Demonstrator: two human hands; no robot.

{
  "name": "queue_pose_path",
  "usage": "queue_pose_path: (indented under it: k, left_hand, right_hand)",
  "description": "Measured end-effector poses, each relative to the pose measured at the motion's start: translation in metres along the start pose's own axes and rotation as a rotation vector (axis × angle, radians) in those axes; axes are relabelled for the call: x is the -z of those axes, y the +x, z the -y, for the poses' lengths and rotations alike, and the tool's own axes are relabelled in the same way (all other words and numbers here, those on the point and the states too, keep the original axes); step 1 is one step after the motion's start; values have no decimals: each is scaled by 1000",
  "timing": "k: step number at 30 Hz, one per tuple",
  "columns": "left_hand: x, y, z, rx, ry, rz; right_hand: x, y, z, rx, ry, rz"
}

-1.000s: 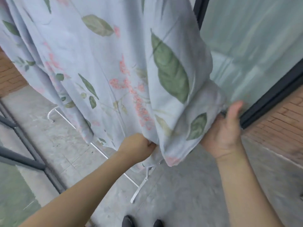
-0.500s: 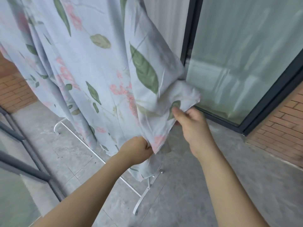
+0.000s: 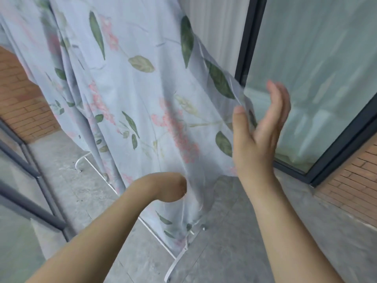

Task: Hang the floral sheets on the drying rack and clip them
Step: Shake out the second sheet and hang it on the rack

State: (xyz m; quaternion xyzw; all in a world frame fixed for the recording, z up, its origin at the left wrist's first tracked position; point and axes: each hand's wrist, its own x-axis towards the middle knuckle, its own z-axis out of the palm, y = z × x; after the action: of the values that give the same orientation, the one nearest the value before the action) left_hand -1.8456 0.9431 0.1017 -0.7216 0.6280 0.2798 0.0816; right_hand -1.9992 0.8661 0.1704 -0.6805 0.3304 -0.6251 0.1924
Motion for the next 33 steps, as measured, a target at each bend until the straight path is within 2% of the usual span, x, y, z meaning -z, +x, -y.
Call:
queue_pose_path:
  k: [2, 5, 8, 10, 13, 16, 19, 22, 29, 33]
  left_hand:
    - [36, -24, 22, 101, -32, -219]
    - [95, -57, 50, 210, -201, -759]
    - [141, -76, 72, 203, -348, -1176]
    - [169, -82, 91, 138, -375, -1339]
    - [205, -84, 110, -13, -358, -1420]
    - [242, -82, 130, -131, -290, -1462]
    - [267, -75, 139, -290, -147, -1408]
    - [280, -65, 144, -452, -65, -1361]
    - [305, -61, 129, -486, -335, -1231]
    - [320, -55, 130, -481, -228, -1253]
  right_hand:
    - [-17, 16, 18, 150, -81, 148]
    - [-49, 42, 53, 228, -136, 318]
    - [-74, 63, 82, 236, -165, 370]
    - [-88, 83, 101, 237, -175, 389]
    - [-99, 111, 125, 324, -299, 399]
    - [-118, 140, 148, 390, -468, 489]
    - [-129, 157, 154, 378, -586, 582]
    - [-134, 163, 154, 324, -616, 607]
    - [-130, 158, 154, 267, -561, 577]
    - [-129, 160, 153, 282, -564, 567]
